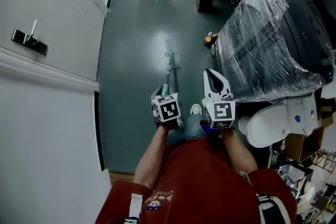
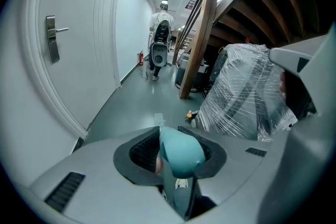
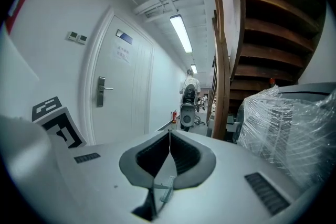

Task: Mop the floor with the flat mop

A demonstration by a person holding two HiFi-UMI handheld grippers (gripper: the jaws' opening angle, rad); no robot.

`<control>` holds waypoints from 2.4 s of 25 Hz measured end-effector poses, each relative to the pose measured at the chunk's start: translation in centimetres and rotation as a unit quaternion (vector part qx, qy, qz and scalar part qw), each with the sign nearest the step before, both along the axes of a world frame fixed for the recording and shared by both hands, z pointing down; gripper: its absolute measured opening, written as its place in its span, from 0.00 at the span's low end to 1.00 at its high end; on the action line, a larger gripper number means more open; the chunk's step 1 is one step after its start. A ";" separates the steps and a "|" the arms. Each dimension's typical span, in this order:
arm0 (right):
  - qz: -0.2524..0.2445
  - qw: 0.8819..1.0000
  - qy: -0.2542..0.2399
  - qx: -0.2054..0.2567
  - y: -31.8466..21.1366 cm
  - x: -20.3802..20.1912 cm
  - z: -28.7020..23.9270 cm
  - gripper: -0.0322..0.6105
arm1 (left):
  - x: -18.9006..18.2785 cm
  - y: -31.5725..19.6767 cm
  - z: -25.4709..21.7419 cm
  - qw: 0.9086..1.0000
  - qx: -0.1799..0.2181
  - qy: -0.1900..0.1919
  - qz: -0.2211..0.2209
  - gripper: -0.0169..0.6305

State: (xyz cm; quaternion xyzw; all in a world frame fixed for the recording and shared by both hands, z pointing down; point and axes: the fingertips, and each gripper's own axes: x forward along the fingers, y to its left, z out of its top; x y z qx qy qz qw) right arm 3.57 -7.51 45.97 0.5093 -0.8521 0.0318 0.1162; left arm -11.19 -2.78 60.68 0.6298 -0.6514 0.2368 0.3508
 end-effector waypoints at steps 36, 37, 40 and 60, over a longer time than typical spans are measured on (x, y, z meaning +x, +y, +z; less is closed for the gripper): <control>0.001 0.999 -0.037 -0.013 22.6 18.7 1.6 0.08 | 15.5 24.0 -0.5 0.999 -0.007 -0.043 -0.021 0.22; 0.003 0.999 -0.036 -0.016 23.2 19.0 1.8 0.08 | 15.7 24.4 -0.5 0.999 -0.007 -0.044 -0.020 0.22; 0.006 0.999 -0.036 -0.022 24.6 19.2 2.2 0.08 | 16.0 25.9 -0.5 0.999 -0.013 -0.039 -0.018 0.22; 0.003 1.000 -0.008 -0.011 33.4 9.3 0.5 0.08 | 8.6 35.5 -0.5 1.000 -0.005 -0.011 0.000 0.22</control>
